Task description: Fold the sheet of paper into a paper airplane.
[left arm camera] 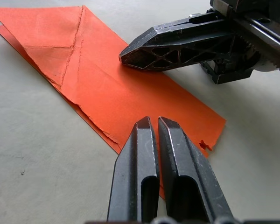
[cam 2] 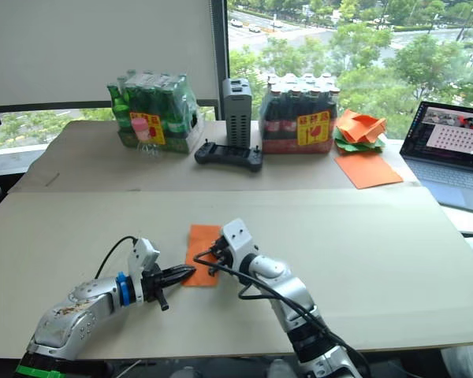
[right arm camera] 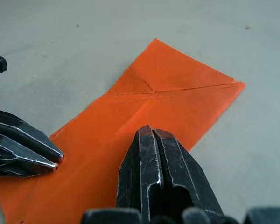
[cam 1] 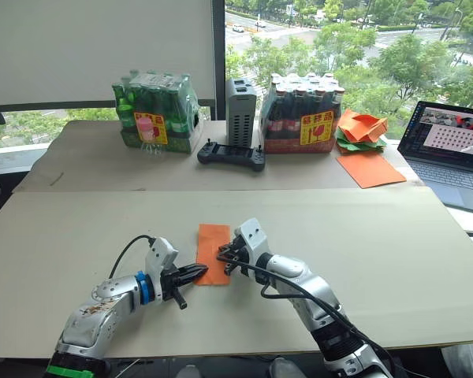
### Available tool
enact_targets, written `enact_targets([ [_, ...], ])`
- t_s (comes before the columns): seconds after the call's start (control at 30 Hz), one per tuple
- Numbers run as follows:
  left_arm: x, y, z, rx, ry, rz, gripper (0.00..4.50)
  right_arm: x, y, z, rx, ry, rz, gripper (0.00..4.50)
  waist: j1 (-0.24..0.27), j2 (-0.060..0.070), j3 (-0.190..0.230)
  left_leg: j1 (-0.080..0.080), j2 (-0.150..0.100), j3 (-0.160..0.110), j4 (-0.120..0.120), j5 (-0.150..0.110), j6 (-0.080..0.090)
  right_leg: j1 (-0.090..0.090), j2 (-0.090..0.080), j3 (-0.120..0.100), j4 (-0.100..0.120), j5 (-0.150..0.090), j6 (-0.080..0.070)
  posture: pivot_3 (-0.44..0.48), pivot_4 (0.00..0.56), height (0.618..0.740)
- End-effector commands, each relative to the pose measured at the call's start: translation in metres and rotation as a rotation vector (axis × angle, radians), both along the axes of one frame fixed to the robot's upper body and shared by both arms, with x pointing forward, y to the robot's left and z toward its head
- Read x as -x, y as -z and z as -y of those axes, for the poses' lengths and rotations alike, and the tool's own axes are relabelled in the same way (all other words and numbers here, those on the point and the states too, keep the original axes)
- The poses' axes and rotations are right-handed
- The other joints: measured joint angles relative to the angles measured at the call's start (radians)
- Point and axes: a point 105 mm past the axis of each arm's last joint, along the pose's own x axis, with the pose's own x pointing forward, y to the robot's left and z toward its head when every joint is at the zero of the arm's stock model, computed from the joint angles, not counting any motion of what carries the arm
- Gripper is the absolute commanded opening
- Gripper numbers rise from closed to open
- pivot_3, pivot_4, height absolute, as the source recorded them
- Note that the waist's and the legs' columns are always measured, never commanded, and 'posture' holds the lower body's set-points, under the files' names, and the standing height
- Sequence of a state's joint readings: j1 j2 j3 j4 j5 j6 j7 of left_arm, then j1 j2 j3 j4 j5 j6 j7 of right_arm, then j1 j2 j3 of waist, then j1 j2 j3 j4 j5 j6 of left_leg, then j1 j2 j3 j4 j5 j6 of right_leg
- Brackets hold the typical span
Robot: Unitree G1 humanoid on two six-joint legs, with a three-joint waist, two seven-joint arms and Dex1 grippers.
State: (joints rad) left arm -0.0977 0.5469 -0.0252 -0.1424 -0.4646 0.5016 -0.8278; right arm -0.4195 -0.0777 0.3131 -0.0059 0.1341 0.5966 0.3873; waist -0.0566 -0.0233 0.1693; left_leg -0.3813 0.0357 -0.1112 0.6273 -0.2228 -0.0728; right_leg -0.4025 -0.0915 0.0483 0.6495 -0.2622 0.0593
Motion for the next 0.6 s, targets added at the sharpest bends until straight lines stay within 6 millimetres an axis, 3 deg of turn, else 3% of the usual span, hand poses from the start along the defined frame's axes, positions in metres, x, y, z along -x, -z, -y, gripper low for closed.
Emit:
enact_targets([
  [0.03, 0.008, 0.014, 0.000, -0.021, 0.009, -0.049, 0.26, -0.014, 0.004, 0.015, 0.011, 0.116, -0.003, 0.00, 0.000, 0.000, -0.001, 0.000, 0.000, 0.000, 0.000, 0.000, 0.000, 0.000, 0.000, 0.000, 0.000, 0.000, 0.000, 0.000, 0.150, 0.740],
  [0.2, 0.010, 0.014, -0.001, -0.023, 0.004, -0.048, 0.26, -0.025, 0.002, 0.018, -0.010, 0.182, -0.001, 0.00, 0.000, 0.001, -0.003, 0.001, 0.000, 0.000, 0.000, 0.000, 0.000, 0.000, 0.000, 0.000, 0.000, 0.000, 0.000, 0.000, 0.150, 0.740],
  [0.6, 0.008, 0.009, -0.004, -0.021, -0.018, -0.033, 0.26, -0.043, -0.009, 0.004, -0.031, 0.193, 0.027, 0.00, -0.004, 0.001, -0.003, 0.001, 0.000, 0.000, 0.000, 0.000, 0.000, 0.000, 0.000, 0.000, 0.000, 0.000, 0.000, 0.000, 0.150, 0.740],
])
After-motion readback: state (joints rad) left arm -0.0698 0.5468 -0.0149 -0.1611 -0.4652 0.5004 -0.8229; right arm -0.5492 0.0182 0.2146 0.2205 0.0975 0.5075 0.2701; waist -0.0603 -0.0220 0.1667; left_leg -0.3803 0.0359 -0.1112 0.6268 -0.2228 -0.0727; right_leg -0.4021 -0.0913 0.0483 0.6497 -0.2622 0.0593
